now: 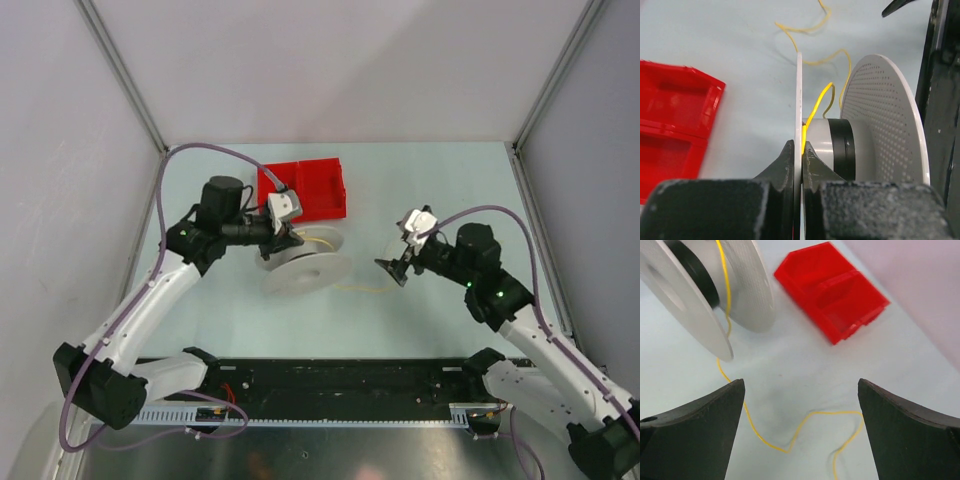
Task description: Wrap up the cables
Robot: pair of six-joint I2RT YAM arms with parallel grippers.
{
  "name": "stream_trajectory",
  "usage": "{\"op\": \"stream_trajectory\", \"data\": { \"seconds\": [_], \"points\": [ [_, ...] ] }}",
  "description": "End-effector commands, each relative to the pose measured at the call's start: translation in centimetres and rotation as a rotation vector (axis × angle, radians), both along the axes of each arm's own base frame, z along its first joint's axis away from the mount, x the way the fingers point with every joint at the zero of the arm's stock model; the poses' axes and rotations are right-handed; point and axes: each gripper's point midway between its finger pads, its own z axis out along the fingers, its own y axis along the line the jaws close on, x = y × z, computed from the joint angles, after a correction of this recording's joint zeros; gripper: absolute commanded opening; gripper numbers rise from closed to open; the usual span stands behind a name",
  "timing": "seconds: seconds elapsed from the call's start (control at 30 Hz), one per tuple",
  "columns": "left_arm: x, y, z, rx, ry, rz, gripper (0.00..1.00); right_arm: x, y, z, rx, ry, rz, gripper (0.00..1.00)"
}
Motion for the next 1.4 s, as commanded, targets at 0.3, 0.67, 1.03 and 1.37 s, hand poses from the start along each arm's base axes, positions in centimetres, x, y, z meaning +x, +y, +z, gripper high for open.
{"op": "stream_trajectory", "data": {
  "seconds": [0.3, 0.67, 1.03, 1.37],
  "points": [
    [0.5, 0.5, 14.7, -0.262, -0.129, 0.120, 0.00, 6.8, -10.3, -6.2, -0.333, 0.027, -0.066, 0.93],
    [1.5, 0.7, 16.1, -0.266, -0.163, 0.148, 0.00, 12.0, -12.5, -13.7, -0.418, 0.353, -0.004, 0.91],
    [3.9, 0.7, 14.6, -0.268, -0.048, 0.254, 0.00, 7.8, -12.5, -20.7, -0.638, 0.568, 0.135, 0.90],
    [6.0, 2.6, 15.6, -0.361, 0.088, 0.412, 0.00, 8.2, -13.2, -23.5, -0.702, 0.637, 0.093, 0.36]
  ]
}}
